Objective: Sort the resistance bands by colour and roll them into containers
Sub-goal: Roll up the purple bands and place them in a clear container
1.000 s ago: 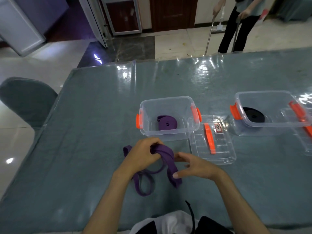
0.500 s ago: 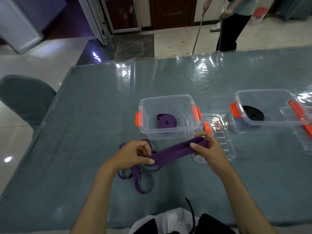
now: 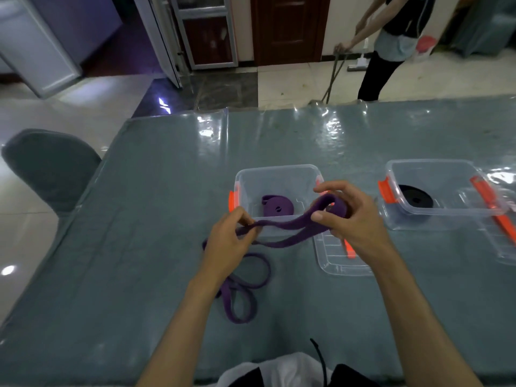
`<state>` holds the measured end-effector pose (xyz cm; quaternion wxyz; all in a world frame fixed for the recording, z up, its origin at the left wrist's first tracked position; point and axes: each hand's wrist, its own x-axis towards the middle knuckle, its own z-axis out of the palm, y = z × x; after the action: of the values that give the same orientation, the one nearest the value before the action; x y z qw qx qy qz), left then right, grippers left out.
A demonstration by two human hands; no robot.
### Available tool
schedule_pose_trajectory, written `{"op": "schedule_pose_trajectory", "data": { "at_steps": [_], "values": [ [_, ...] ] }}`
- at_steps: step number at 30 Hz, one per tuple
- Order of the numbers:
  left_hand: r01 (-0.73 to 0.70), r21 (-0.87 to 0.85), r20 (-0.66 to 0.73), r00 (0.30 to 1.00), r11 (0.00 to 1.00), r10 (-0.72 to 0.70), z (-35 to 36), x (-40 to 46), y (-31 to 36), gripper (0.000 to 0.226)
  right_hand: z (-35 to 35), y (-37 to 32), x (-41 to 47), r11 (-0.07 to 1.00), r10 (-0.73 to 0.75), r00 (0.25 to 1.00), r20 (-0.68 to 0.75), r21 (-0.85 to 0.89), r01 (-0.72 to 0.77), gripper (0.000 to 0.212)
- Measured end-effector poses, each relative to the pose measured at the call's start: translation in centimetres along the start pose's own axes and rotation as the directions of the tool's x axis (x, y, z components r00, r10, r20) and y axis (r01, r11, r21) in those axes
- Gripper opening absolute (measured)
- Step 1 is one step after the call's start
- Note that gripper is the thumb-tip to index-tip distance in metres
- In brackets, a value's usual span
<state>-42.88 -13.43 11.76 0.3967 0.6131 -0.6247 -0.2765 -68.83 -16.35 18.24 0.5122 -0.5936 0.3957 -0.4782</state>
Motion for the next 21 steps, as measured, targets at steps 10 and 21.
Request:
{"op": "schedule_pose_trajectory", "data": {
  "at_steps": [10, 21],
  "values": [
    [-0.041, -0.084, 0.01, 0.999, 0.996, 0.041, 1.3, 2.1, 4.4, 0.033, 1.5, -7.3, 4.0, 0.982, -0.103, 0.972, 0.211, -0.133, 0.133, 0.038],
    [0.019, -0.469, 0.243, 0.964, 0.883, 0.108, -0.8, 3.5, 8.5, 0.024, 0.9, -9.6, 6.2, 0.926, 0.042, 0.91, 0.413, -0.358, 0.12, 0.035]
  ]
}}
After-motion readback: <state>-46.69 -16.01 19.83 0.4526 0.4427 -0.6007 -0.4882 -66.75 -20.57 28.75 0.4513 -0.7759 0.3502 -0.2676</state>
